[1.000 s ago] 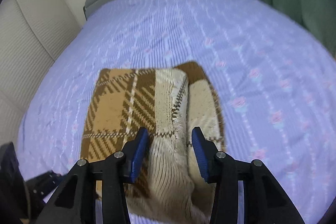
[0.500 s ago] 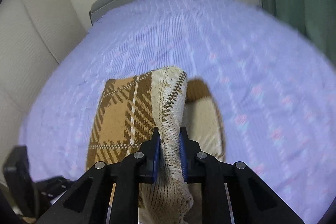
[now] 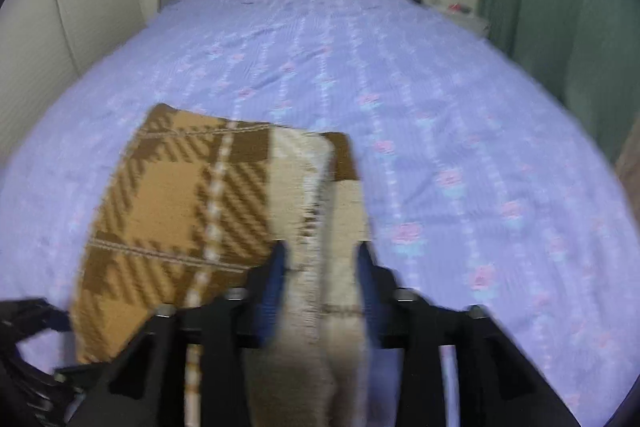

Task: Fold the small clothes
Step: 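Open the right gripper and release the folded bundle on the bed, then grasp the bundle with the right gripper while the left gripper grasps it too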

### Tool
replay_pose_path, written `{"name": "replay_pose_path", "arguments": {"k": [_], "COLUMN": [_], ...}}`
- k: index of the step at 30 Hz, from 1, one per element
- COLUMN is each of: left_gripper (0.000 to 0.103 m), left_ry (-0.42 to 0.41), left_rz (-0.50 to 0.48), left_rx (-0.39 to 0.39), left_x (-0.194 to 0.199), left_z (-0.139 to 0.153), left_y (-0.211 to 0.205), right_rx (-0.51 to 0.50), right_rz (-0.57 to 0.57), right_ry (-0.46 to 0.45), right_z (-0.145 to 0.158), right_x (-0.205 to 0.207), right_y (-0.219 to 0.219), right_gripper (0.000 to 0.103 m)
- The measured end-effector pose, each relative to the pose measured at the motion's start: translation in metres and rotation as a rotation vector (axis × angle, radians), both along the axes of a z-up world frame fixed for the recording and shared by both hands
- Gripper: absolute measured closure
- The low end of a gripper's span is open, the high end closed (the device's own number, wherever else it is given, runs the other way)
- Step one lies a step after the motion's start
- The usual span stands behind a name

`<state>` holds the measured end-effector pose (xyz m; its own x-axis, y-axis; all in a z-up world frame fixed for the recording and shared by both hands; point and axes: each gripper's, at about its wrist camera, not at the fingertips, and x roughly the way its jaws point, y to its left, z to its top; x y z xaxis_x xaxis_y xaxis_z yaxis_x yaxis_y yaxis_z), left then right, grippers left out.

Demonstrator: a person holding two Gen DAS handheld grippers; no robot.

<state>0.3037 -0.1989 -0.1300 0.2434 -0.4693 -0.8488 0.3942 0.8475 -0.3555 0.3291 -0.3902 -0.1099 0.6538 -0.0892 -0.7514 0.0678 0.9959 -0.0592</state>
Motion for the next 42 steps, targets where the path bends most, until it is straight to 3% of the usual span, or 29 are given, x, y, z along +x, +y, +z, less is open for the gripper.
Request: {"name": "replay_pose_path", "arguments": {"k": [1,4,11,14,16,20,25,28,33,37,42], "left_gripper": [0.030,0.032,0.031,0.030,0.025,0.023,0.023,0.023,0.023,0.023,0.023], "left_ry": [-0.002,-0.022,-0.212,-0.276,-0.330,-0.371,-0.334,-0.324,-0.323,-0.333,-0.330], "left_rz": [-0.003,-0.003,0.039,0.086,0.130,0.180,0.201,0.194,0.154,0.142,0.124], "left_rx": [0.013,0.041,0.041,0.090,0.133,0.169,0.160,0.177,0.191,0.199,0.219], "left_x": [0.000,-0.006,-0.035,-0.044,-0.045,-0.057,-0.063,-0.064,-0.064,-0.063,-0.059], "left_z": [0.002,0.020,0.080,0.091,0.095,0.093,0.085,0.077,0.070,0.069,0.062], "left_y": [0.000,-0.004,0.012,0.022,0.035,0.052,0.071,0.072,0.066,0.059,0.053], "right_rx": [-0.024,-0.037,-0.083,-0.025,0.044,0.154,0.299,0.447,0.564,0.514,0.704], "right_rz": [-0.006,-0.038,-0.226,-0.282,-0.329,-0.333,-0.337,-0.387,-0.468,-0.473,-0.520], "right_ry": [-0.004,-0.006,-0.087,-0.157,-0.219,-0.262,-0.226,-0.248,-0.271,-0.195,-0.199], "right_z": [0.001,0.008,0.045,0.058,0.060,0.045,0.014,-0.004,-0.024,-0.034,-0.068], "right_x": [-0.004,-0.017,-0.082,-0.117,-0.140,-0.152,-0.133,-0.129,-0.113,-0.087,-0.091], "right_y": [0.001,-0.003,-0.021,-0.020,-0.018,-0.001,0.011,0.009,0.000,-0.006,-0.035], "right_gripper": [0.048,0.039,0.036,0.018,0.000,0.000,0.000,0.000,0.000,0.000,0.000]}}
